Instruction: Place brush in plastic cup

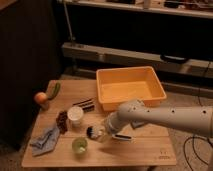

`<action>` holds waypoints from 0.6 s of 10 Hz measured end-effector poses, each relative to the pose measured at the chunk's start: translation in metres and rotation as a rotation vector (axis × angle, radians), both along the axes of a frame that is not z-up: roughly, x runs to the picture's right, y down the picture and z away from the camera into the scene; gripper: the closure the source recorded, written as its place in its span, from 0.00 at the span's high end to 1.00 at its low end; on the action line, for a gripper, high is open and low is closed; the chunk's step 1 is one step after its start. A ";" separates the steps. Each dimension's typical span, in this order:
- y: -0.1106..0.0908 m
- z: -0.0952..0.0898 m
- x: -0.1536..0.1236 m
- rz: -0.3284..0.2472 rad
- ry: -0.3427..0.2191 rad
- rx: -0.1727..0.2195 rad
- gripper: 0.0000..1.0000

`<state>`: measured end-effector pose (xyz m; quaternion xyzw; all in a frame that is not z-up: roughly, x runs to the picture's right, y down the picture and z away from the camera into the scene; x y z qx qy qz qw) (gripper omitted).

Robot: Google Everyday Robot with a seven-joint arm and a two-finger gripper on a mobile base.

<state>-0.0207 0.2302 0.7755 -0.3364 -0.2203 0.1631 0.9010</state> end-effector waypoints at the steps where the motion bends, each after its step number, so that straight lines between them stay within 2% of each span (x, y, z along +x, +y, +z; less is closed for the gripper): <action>1: 0.005 0.006 0.001 -0.002 -0.005 -0.006 0.65; 5: 0.016 0.023 0.002 0.005 -0.026 -0.035 0.64; 6: 0.019 0.026 0.001 0.011 -0.043 -0.047 0.59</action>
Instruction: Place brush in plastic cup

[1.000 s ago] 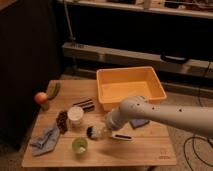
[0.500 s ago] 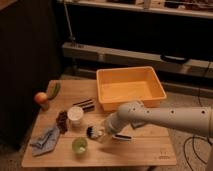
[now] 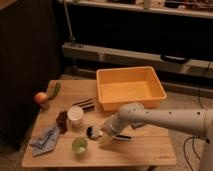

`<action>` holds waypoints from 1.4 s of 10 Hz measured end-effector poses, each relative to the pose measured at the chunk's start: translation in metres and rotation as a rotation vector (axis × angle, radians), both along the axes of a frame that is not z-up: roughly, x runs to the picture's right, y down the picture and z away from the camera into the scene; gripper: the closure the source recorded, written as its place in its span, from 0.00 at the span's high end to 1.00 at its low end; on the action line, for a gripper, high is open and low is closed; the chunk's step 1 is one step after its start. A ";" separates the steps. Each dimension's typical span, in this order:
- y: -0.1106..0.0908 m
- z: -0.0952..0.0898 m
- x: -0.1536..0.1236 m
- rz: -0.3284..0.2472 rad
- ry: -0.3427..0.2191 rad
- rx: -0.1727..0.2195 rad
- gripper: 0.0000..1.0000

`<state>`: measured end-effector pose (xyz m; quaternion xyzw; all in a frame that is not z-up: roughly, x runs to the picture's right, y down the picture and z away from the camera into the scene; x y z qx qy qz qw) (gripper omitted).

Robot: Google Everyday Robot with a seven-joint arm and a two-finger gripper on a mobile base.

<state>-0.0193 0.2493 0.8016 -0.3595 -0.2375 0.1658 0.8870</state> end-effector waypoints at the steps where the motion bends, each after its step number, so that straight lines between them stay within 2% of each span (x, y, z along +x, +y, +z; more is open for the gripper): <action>1: 0.000 0.002 0.000 0.008 -0.010 -0.004 0.51; 2: 0.002 0.003 -0.002 0.013 -0.034 -0.012 0.38; 3: 0.002 0.003 -0.003 0.015 -0.045 -0.019 0.31; 6: 0.004 0.002 -0.003 0.012 -0.042 -0.025 0.02; 8: 0.006 -0.001 -0.002 0.011 -0.052 -0.036 0.00; 10: -0.012 -0.015 0.008 0.072 -0.110 -0.019 0.00; 12: -0.036 -0.041 0.023 0.155 -0.185 -0.007 0.00; 14: -0.047 -0.051 0.032 0.233 -0.267 -0.020 0.00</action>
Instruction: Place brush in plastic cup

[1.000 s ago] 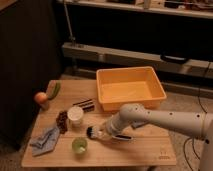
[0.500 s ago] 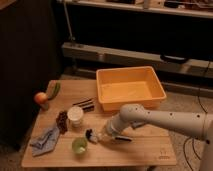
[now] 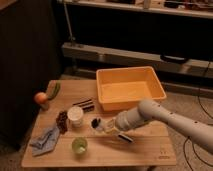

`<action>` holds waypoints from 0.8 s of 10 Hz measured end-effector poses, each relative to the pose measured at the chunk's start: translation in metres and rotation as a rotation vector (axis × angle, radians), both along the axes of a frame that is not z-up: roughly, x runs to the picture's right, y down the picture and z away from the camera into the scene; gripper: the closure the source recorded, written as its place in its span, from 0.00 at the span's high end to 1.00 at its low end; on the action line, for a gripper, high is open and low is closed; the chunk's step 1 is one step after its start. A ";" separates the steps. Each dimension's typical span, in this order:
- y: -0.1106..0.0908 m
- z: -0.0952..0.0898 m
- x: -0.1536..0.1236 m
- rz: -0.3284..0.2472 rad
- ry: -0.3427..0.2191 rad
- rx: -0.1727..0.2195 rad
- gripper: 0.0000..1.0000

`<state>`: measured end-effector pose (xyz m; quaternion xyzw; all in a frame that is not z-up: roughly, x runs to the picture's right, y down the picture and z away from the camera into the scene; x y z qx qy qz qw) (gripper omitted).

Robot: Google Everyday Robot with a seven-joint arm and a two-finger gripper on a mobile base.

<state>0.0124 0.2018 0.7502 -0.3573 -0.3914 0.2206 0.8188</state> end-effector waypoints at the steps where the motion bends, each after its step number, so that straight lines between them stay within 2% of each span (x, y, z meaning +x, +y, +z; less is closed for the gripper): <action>1: -0.004 -0.005 -0.001 0.022 -0.051 -0.016 0.00; 5: -0.015 -0.035 -0.022 -0.077 -0.113 -0.033 0.00; 6: -0.012 -0.042 -0.028 -0.121 -0.102 -0.026 0.00; 8: -0.004 -0.044 -0.039 -0.188 -0.081 -0.024 0.00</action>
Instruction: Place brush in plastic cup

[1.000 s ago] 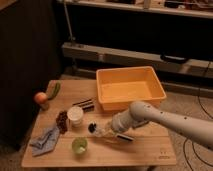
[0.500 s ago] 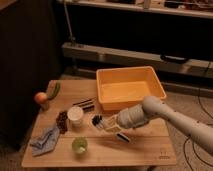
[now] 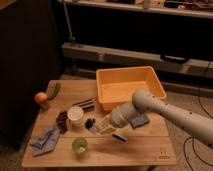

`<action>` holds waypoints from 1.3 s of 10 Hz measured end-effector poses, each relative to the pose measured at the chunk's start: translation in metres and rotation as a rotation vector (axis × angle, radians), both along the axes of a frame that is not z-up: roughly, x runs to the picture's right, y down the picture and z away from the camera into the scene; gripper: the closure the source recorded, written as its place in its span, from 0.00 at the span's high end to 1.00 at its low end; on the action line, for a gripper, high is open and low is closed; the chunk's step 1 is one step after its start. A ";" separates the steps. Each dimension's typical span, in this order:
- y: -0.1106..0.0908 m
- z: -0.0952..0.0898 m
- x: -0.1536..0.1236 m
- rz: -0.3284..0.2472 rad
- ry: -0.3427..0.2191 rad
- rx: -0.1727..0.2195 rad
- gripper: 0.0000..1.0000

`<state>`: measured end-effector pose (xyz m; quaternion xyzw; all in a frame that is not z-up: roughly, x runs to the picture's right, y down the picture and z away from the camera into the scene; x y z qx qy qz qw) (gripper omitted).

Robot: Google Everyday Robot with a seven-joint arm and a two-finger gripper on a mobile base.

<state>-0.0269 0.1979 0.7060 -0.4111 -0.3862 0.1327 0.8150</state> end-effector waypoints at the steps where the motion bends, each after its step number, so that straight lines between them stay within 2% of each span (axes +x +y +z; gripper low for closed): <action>1: 0.005 0.000 -0.002 -0.028 0.013 -0.001 0.00; 3: 0.016 0.001 -0.006 -0.070 0.020 -0.002 0.00; 7: 0.029 -0.001 -0.004 -0.098 -0.025 0.030 0.00; 10: 0.040 0.003 -0.009 -0.129 -0.029 0.043 0.00; 13: 0.043 0.004 -0.013 -0.143 -0.031 0.048 0.00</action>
